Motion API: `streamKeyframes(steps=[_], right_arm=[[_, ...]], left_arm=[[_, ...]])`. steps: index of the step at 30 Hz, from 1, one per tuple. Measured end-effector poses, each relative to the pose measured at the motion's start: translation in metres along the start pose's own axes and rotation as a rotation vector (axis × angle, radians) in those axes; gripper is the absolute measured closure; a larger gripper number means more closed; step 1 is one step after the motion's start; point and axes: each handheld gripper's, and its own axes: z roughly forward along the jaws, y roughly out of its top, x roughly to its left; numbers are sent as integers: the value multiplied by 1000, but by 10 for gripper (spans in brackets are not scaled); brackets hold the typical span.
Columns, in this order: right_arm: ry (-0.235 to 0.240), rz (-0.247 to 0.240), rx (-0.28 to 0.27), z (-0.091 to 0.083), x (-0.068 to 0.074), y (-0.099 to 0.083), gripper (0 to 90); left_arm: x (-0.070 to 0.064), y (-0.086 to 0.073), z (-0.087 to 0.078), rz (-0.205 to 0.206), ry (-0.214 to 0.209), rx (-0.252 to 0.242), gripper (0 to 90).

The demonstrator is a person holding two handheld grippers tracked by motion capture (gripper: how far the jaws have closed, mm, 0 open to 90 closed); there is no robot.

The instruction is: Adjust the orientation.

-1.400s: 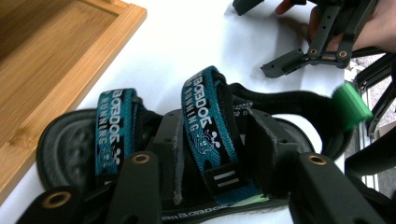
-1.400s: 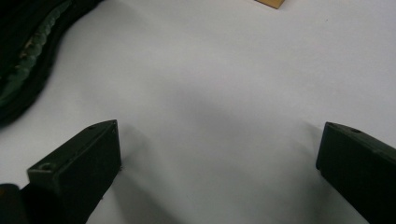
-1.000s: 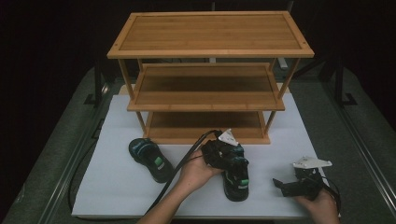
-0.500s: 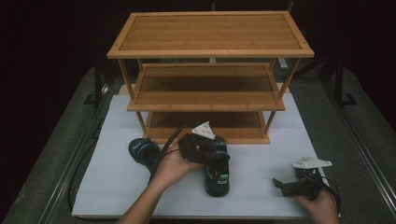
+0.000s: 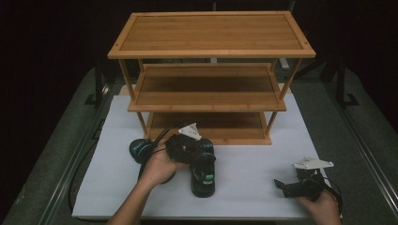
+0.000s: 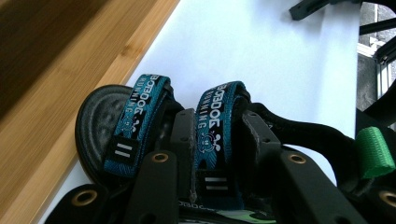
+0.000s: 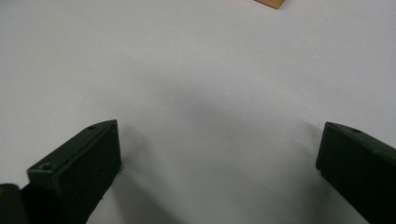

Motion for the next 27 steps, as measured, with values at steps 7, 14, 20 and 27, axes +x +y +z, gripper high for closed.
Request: streamKeyframes(steps=[7, 14, 20, 27], right_arm=[[0, 0, 0, 0, 0, 0, 0], [0, 1, 0, 0, 0, 0, 0], [0, 0, 0, 0, 0, 0, 0], [0, 0, 0, 0, 0, 0, 0]], left_arm=[[8, -8, 0, -35, -12, 26, 691], [12, -10, 0, -13, 4, 32, 689], [12, -13, -2, -4, 6, 46, 674], [9, -12, -1, -13, 6, 49, 614]])
